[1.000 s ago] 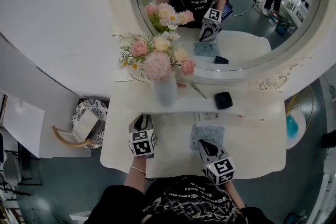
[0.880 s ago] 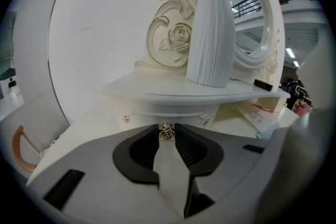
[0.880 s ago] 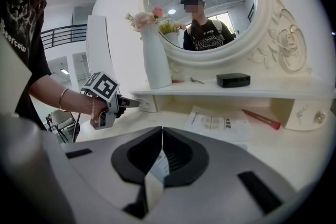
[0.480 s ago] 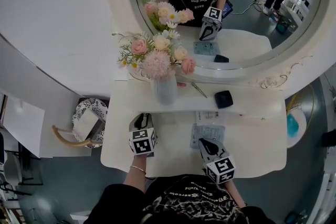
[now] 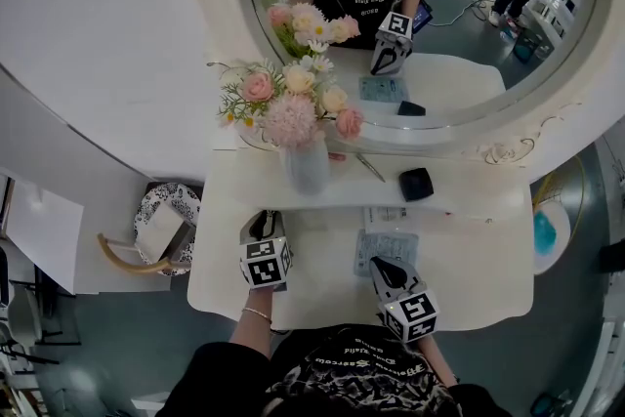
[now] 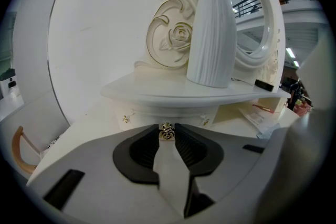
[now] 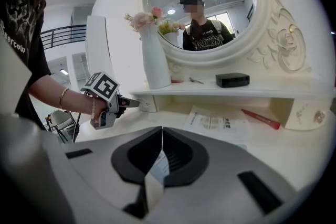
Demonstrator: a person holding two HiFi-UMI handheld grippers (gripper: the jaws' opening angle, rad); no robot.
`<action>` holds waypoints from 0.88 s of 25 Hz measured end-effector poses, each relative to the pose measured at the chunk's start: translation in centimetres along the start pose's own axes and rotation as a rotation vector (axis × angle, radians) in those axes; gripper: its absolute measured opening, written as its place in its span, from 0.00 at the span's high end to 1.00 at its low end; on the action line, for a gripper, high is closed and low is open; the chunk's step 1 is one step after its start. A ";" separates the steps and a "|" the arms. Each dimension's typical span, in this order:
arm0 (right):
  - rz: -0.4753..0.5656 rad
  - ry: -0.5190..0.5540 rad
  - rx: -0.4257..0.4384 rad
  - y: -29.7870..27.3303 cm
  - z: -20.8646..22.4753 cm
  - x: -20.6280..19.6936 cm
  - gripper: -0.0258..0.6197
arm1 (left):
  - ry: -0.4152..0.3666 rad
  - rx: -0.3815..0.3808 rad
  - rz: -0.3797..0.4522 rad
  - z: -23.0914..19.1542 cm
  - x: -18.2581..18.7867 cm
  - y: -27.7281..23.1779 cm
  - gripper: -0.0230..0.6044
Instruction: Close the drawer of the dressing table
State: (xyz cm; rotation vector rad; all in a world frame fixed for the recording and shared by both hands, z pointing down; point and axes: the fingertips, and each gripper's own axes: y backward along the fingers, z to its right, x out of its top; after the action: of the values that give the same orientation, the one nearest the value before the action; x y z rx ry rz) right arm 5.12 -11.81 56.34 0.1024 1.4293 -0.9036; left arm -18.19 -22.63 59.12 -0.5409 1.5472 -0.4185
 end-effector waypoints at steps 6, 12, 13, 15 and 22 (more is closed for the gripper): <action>0.001 -0.001 -0.002 0.0 0.0 0.0 0.94 | -0.001 0.003 -0.004 0.0 0.0 -0.1 0.80; -0.002 0.005 -0.004 -0.1 0.1 -0.1 0.94 | 0.001 0.002 0.001 -0.1 0.1 -0.3 0.80; -0.001 0.005 -0.005 -0.1 0.1 -0.1 0.94 | 0.001 0.003 0.002 -0.1 0.1 -0.3 0.80; -0.001 0.002 -0.006 0.0 0.1 -0.1 0.94 | 0.002 0.002 0.003 -0.1 0.1 -0.3 0.80; -0.004 0.001 -0.009 0.1 0.1 -0.1 0.94 | 0.004 0.001 0.004 0.0 0.3 -0.4 0.80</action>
State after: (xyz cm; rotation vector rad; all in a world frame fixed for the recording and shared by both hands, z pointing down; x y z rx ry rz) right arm 5.29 -11.75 56.43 0.0926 1.4352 -0.9005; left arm -18.14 -23.08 59.09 -0.5369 1.5514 -0.4170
